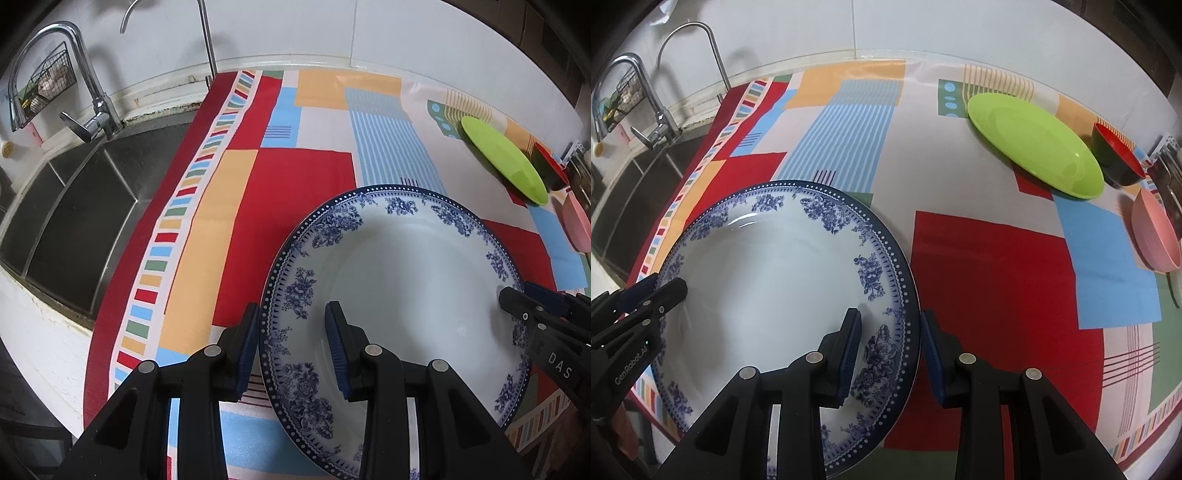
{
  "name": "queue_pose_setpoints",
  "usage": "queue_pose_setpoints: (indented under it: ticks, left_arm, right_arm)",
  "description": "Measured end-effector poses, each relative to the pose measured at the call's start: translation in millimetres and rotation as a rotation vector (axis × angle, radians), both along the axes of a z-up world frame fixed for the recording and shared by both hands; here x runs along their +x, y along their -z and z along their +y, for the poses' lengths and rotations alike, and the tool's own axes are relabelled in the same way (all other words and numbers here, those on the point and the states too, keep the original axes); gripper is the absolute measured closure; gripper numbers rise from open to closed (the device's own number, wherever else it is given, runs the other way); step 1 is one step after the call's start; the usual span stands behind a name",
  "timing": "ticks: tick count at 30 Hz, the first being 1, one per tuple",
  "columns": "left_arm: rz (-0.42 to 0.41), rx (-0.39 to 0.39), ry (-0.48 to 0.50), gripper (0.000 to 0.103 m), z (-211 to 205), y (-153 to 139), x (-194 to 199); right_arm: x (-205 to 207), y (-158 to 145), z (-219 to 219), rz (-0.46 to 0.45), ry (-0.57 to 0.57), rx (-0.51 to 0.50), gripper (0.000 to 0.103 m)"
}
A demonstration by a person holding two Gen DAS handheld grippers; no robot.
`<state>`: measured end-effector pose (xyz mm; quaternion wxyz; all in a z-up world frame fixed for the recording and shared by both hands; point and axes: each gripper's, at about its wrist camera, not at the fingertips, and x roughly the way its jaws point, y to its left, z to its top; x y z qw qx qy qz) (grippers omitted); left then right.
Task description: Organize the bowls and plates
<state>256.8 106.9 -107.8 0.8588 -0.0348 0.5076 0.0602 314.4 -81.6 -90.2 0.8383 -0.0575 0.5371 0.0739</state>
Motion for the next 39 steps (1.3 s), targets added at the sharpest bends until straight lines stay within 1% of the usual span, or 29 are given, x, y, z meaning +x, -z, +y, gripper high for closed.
queue_pose_setpoints:
  ticks: [7,11,13,14,15,16,17,19,23,28,29,36,38,39]
  left_arm:
    - [0.015,-0.006,0.004,0.067,-0.5,3.3,-0.5]
    - [0.019,0.004,0.011,0.067,-1.8,5.5,-1.7]
    - [0.006,0.016,0.016,0.063,-3.3,3.6,-3.1]
    - [-0.002,0.016,0.020,0.057,-4.3,2.1,-3.6]
    - [-0.011,0.016,0.022,0.049,-5.4,-0.3,-4.1]
    - [-0.021,0.020,0.023,0.046,-6.6,-2.8,-4.7]
    - [-0.035,0.026,0.025,0.045,-8.0,-6.0,-5.8]
    - [-0.051,0.044,0.024,0.044,-9.8,-11.3,-6.1]
    - [-0.093,0.052,0.026,0.038,-12.7,-24.6,-8.6]
    - [-0.159,0.066,0.056,0.028,-21.5,-42.6,-8.3]
    - [-0.167,0.070,0.062,0.024,-23.4,-44.3,-8.1]
    - [-0.219,0.083,0.151,0.019,-48.6,-61.1,3.6]
    - [-0.224,0.077,0.175,0.019,-54.7,-64.7,9.4]
    - [-0.225,0.073,0.184,0.019,-57.6,-66.0,12.0]
  right_arm:
    - [-1.2,1.3,0.1,0.002,-0.004,-0.009,0.069]
    - [-2.0,1.3,0.4,0.003,-0.008,-0.009,0.068]
    - [-2.0,1.0,0.1,0.004,-0.007,-0.004,0.068]
    - [-1.8,0.9,0.0,0.006,-0.005,0.000,0.068]
    - [-1.8,0.8,-1.3,0.010,-0.001,0.010,0.068]
    - [-1.4,0.3,-3.2,0.015,0.004,0.027,0.066]
    - [-1.3,0.0,-5.0,0.018,0.010,0.038,0.061]
    - [-2.3,-2.4,-7.9,0.010,0.020,0.052,0.054]
    - [-5.0,-12.0,-11.5,-0.027,0.040,0.064,0.051]
    - [-7.2,-23.4,-18.8,-0.076,0.051,0.073,0.049]
    - [-7.5,-25.5,-21.1,-0.082,0.054,0.078,0.049]
    - [-4.2,-35.6,-42.5,-0.088,0.088,0.104,0.049]
    - [-2.0,-39.1,-50.6,-0.091,0.109,0.105,0.040]
    - [-1.2,-41.0,-54.2,-0.100,0.121,0.103,0.038]
